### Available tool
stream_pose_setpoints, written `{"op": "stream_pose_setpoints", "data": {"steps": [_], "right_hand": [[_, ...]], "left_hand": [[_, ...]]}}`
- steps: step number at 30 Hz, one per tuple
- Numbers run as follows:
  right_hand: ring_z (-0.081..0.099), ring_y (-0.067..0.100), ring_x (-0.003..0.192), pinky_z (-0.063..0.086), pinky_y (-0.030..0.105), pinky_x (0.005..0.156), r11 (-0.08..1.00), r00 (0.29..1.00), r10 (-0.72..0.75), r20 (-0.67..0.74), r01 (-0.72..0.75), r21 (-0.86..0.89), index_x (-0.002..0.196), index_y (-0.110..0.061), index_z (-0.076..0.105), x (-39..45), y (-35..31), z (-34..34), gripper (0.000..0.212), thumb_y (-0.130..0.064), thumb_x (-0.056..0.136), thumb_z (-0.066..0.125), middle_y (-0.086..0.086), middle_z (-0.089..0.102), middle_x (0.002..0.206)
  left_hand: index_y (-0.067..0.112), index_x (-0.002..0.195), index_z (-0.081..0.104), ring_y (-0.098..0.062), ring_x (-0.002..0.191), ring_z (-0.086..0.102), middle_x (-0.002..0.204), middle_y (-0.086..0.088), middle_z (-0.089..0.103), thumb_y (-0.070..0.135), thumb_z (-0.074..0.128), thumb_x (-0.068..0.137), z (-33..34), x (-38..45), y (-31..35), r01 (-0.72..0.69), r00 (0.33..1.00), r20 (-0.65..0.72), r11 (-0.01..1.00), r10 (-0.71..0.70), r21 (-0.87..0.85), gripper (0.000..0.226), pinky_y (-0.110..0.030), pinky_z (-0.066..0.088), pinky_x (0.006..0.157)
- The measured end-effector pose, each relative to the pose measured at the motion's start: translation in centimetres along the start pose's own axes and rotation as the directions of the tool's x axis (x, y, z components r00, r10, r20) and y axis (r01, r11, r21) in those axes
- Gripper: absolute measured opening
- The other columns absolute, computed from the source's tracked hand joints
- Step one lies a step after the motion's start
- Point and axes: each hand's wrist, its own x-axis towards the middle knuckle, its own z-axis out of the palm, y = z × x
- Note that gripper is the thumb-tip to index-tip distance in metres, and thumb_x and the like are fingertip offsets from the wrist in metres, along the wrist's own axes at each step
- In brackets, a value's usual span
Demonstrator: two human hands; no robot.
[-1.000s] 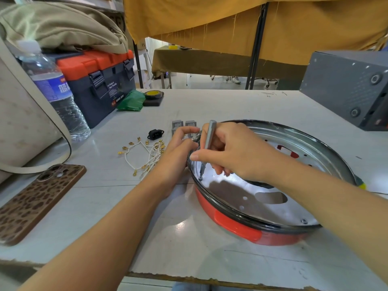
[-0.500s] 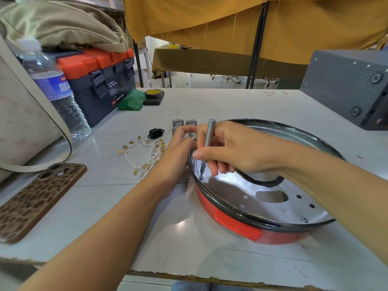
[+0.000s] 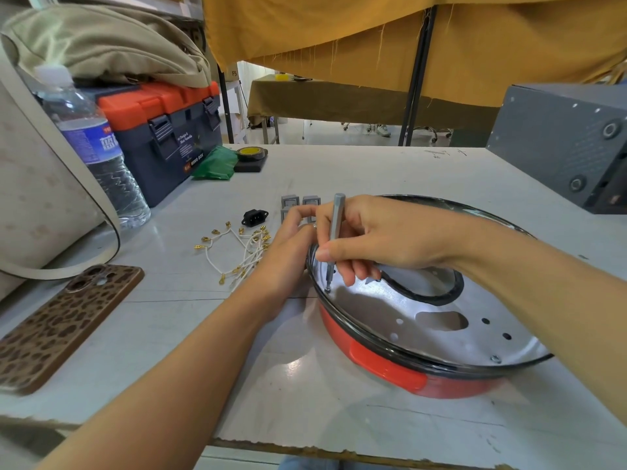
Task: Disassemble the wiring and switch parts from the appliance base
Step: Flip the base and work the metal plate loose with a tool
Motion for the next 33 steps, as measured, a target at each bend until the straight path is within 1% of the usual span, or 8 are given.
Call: {"op": "stream_pose_setpoints", "data": {"steps": [6,9,15,19,22,26,30,33], "right_hand": [[0.052,0.005,0.038,0.045,0.018,0.042,0.98,0.972,0.072,-0.222,-0.111,-0.168,0.078,-0.014,0.059,0.1,-0.5,0.8,0.014,-0.023,0.088,0.065,0.001,0.064,0.051],[0.051,0.001,0.035,0.041,0.013,0.04,0.968,0.957,0.073,-0.28,-0.136,-0.213,0.073,-0.012,0.06,0.2,-0.9,1.1,0.014,-0.019,0.085,0.065,-0.002,0.061,0.048],[0.053,0.013,0.035,0.037,0.016,0.035,0.98,0.907,0.198,-0.372,-0.176,0.093,0.071,-0.001,0.062,0.3,-1.0,2.1,0.024,-0.018,0.088,0.062,0.007,0.062,0.047],[0.061,0.024,0.043,0.054,0.029,0.047,0.945,0.878,0.088,-0.471,-0.223,-0.24,0.063,-0.006,0.058,0.2,-1.6,2.3,0.043,-0.034,0.095,0.051,0.01,0.064,0.051],[0.061,0.022,0.045,0.057,0.034,0.057,0.882,0.885,0.061,-0.462,-0.265,-0.39,0.06,-0.014,0.05,-0.1,-2.2,1.9,0.043,-0.038,0.096,0.048,0.006,0.061,0.049],[0.063,0.025,0.043,0.053,0.029,0.045,0.92,0.922,0.153,-0.355,-0.263,-0.289,0.058,-0.006,0.055,-0.2,-2.5,1.6,0.047,-0.028,0.098,0.045,0.011,0.067,0.051],[0.068,0.035,0.057,0.059,0.041,0.055,0.953,0.932,0.138,-0.336,-0.218,-0.212,0.058,-0.008,0.05,0.1,-2.3,1.6,0.042,-0.021,0.098,0.045,0.022,0.07,0.068],[0.068,0.032,0.054,0.057,0.038,0.054,0.975,0.945,0.164,-0.283,-0.2,-0.1,0.06,-0.002,0.053,0.0,-1.9,1.6,0.043,-0.018,0.098,0.043,0.018,0.069,0.06]], "left_hand": [[0.019,0.112,0.053,-0.004,0.071,0.065,0.076,0.002,0.07,0.014,0.042,0.091,0.1,-0.1,0.1,-0.014,1.0,-0.007,1.0,0.013,-0.007,0.024,-0.014,0.05,0.056],[0.018,0.113,0.053,-0.005,0.071,0.064,0.076,0.004,0.069,0.014,0.043,0.091,0.1,-0.3,0.4,-0.016,1.0,-0.019,1.0,0.016,-0.008,0.025,-0.015,0.049,0.056],[0.015,0.113,0.051,-0.004,0.068,0.059,0.082,-0.003,0.061,0.021,0.046,0.089,0.3,-0.5,0.8,-0.014,1.0,-0.016,1.0,0.014,-0.016,0.025,-0.015,0.048,0.06],[0.017,0.109,0.052,-0.006,0.071,0.063,0.083,-0.002,0.063,0.03,0.048,0.084,0.4,-0.7,1.0,0.005,1.0,-0.014,0.999,-0.006,-0.043,0.028,-0.02,0.052,0.062],[0.011,0.115,0.049,-0.002,0.066,0.064,0.084,-0.001,0.064,0.015,0.042,0.097,0.4,-0.7,1.2,0.011,1.0,-0.02,0.997,-0.012,-0.074,0.02,-0.016,0.052,0.057],[0.015,0.113,0.05,0.004,0.061,0.061,0.086,0.001,0.064,0.016,0.042,0.096,0.5,-0.9,1.4,0.017,1.0,-0.023,0.999,-0.018,-0.029,0.019,-0.011,0.047,0.051],[0.02,0.113,0.052,-0.002,0.074,0.059,0.094,-0.001,0.063,0.019,0.043,0.094,0.3,-0.9,1.2,0.023,0.999,-0.045,1.0,-0.022,0.019,0.021,-0.015,0.048,0.059],[0.017,0.115,0.051,-0.004,0.074,0.059,0.093,-0.003,0.063,0.017,0.043,0.094,0.4,-0.9,1.2,0.025,0.999,-0.035,1.0,-0.025,0.01,0.023,-0.016,0.048,0.059]]}}
